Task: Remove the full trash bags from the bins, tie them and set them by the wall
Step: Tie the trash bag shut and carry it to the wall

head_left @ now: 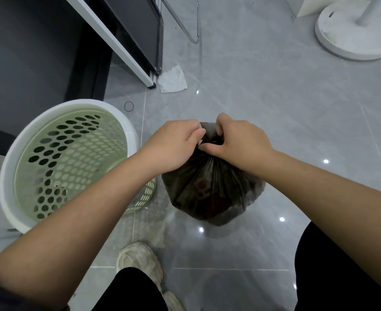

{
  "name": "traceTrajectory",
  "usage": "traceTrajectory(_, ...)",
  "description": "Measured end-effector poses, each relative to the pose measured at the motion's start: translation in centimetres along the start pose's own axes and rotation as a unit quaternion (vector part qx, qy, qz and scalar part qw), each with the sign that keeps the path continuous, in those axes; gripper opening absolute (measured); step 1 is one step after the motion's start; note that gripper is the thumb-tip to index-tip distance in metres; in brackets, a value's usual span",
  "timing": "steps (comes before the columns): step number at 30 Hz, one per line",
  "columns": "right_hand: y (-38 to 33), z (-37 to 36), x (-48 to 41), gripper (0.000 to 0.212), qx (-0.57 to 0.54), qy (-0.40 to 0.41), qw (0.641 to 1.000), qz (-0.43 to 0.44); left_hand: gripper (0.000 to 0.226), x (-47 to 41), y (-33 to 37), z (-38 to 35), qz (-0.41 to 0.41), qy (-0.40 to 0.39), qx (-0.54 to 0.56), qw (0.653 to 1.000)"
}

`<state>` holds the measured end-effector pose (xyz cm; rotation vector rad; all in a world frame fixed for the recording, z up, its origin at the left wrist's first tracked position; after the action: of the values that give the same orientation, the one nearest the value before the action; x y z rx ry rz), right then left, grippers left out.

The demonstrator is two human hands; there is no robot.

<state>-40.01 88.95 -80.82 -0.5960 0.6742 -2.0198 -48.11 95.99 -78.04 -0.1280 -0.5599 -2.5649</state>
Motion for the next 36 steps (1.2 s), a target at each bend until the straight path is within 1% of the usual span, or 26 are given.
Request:
traceTrajectory(2,-0.3,0.2,0.2,0.047,0.017,0.004,1.000,0.007,0.027,0.1,0.1,0.0,-0.003,-0.001,-0.003,1.000)
traceTrajectory(5,-0.9,0.3,0.2,0.038,0.061,0.002,0.998,0.032,0.027,0.0,-0.2,0.3,-0.002,0.004,-0.006,1.000)
traceTrajectory(7,-1.4,0.8,0.1,0.036,0.085,0.022,0.995,0.057,0.028,0.0,-0.6,0.5,0.004,0.005,-0.008,1.000)
traceTrajectory(9,-1.9,0.8,0.1,0.036,0.087,0.031,0.992,0.082,0.028,0.1,-0.7,0.4,0.002,0.002,-0.010,1.000)
traceTrajectory(11,-2.1,0.5,0.1,0.039,0.062,0.017,0.993,0.097,0.028,0.2,-0.5,0.3,-0.002,-0.001,-0.008,1.000)
traceTrajectory(14,-2.0,0.3,0.1,0.043,0.034,0.000,0.997,0.071,0.028,0.0,-0.6,0.6,-0.002,0.002,-0.006,1.000)
traceTrajectory(16,-1.5,0.6,0.2,0.036,0.032,0.019,0.998,0.042,0.029,-0.1,-0.8,0.7,0.000,0.004,-0.004,1.000)
traceTrajectory(17,-1.4,0.8,0.3,0.036,0.030,0.029,0.999,0.027,0.030,-0.1,-0.9,0.7,0.001,0.003,-0.002,1.000)
traceTrajectory(19,-0.9,0.9,0.5,0.042,0.040,0.040,0.998,-0.002,0.031,-0.1,-0.8,0.7,0.003,0.003,-0.004,1.000)
traceTrajectory(20,-0.9,1.0,0.5,0.040,0.057,0.046,0.997,-0.001,0.031,-0.1,-0.8,0.7,0.002,0.005,-0.007,1.000)
traceTrajectory(23,-1.9,1.1,0.3,0.033,0.097,0.067,0.992,0.047,0.030,-0.3,-0.6,0.9,-0.001,0.010,-0.007,1.000)
traceTrajectory(25,-2.2,0.9,0.2,0.031,0.051,0.063,0.994,0.068,0.028,-0.3,-0.4,0.9,-0.002,0.010,-0.001,1.000)
traceTrajectory(27,-2.2,0.6,0.1,0.030,-0.019,0.035,0.996,0.073,0.027,-0.3,-0.3,0.9,-0.005,0.011,-0.001,1.000)
traceTrajectory(28,-2.2,0.3,0.1,0.028,-0.035,0.019,0.996,0.082,0.027,-0.3,-0.4,0.8,-0.005,0.008,-0.002,1.000)
traceTrajectory(30,-2.5,-0.2,0.1,0.023,-0.028,-0.009,0.994,0.109,0.029,-0.3,-0.6,0.7,0.001,0.002,0.001,1.000)
traceTrajectory(32,-2.2,-0.6,0.1,0.020,-0.020,-0.028,0.994,0.108,0.031,-0.5,-0.8,0.4,0.005,-0.003,0.002,1.000)
traceTrajectory(34,-2.0,-0.5,0.1,0.017,-0.036,-0.024,0.993,0.105,0.032,-0.7,-1.0,0.1,0.003,-0.007,-0.001,1.000)
traceTrajectory(36,-1.9,-0.1,0.2,0.006,-0.067,-0.011,0.993,0.096,0.031,-0.8,-1.3,0.0,0.005,-0.007,0.001,1.000)
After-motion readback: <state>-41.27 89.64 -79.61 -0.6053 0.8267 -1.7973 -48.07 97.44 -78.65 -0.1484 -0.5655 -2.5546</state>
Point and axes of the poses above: each hand's wrist, its own x-axis away from the middle knuckle, its own z-axis out of the back of the hand, y = z × x, the point moved 10 cm from there along -x, towards the middle knuckle, and after that the axes turned 13 degrees about -x, right-handed, at the moved point
